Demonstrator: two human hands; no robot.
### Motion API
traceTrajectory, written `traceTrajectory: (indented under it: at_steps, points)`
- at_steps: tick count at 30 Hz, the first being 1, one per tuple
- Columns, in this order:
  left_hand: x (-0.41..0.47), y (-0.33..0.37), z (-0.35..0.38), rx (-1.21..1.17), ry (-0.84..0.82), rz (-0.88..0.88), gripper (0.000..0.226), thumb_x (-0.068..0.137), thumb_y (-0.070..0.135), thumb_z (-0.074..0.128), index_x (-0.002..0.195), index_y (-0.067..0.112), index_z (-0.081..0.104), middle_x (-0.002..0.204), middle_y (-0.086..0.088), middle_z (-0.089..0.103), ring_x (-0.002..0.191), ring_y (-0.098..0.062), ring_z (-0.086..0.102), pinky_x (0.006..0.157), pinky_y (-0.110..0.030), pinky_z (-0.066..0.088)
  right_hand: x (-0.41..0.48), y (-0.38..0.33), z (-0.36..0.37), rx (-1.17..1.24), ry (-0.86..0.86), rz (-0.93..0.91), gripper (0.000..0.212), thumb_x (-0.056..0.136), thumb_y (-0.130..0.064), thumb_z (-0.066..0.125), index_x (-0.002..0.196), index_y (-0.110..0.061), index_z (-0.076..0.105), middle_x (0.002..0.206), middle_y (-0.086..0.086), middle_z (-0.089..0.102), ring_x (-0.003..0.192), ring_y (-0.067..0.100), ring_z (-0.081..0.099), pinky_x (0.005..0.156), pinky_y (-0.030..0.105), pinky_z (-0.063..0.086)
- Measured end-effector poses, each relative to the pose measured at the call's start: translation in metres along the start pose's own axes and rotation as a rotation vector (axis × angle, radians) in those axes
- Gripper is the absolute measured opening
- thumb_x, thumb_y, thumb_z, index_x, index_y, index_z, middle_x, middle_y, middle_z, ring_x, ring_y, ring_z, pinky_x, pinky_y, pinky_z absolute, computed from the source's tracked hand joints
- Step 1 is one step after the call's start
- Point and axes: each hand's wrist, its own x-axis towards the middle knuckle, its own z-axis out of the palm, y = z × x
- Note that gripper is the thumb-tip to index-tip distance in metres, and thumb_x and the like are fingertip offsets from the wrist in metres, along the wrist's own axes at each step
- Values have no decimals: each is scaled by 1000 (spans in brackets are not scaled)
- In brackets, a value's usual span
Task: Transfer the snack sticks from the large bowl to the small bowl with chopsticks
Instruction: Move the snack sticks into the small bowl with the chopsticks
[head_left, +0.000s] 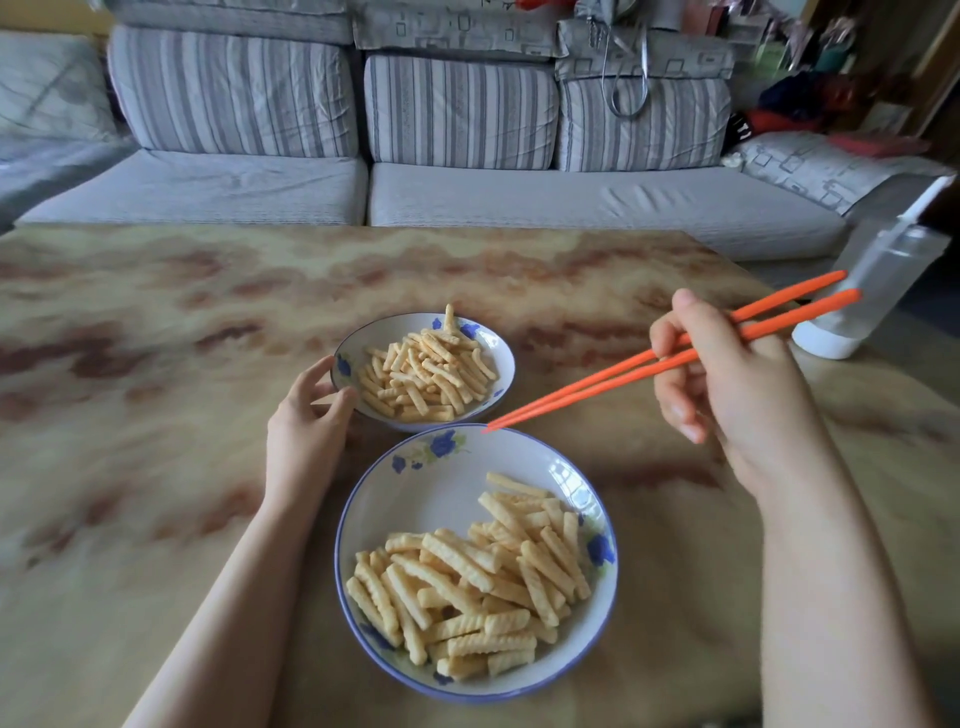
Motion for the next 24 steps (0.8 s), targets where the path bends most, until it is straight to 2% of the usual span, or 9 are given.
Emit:
traceTrajectory:
  at_steps: [9,12,15,20,24]
  points:
    - [0,0,0,-3,1,5,43,90,18,58,132,26,56,110,-2,67,67,-17,66,66,-22,49,-10,-6,-7,-190,-159,77,40,99,-34,43,68,-10,51,38,8,41,32,20,29,33,16,24]
    - [0,0,0,-1,7,3,42,89,18,58,131,27,57,109,0,68,68,-17,66,64,-20,49,-8,-3,-5,-192,-123,71,41,100,-34,43,66,-11,50,38,7,40,33,20,29,34,17,26]
    - [0,0,0,5,10,3,42,89,18,58,130,28,57,107,2,68,67,-16,66,54,-9,46,-7,-2,0,-164,-78,43,43,100,-35,43,64,-12,49,37,6,40,32,21,31,36,20,27]
    - [0,-1,0,3,5,12,42,90,18,58,130,28,57,109,1,69,72,-19,68,63,-20,48,-5,-3,17,73,86,-35,43,102,-28,40,61,-13,46,34,1,38,27,17,30,36,19,22]
    - [1,-2,0,6,7,11,41,90,18,58,130,29,57,109,2,68,69,-18,67,53,-8,46,-3,4,38,179,176,-64,43,102,-25,39,62,-13,45,35,-1,38,28,17,30,36,19,24]
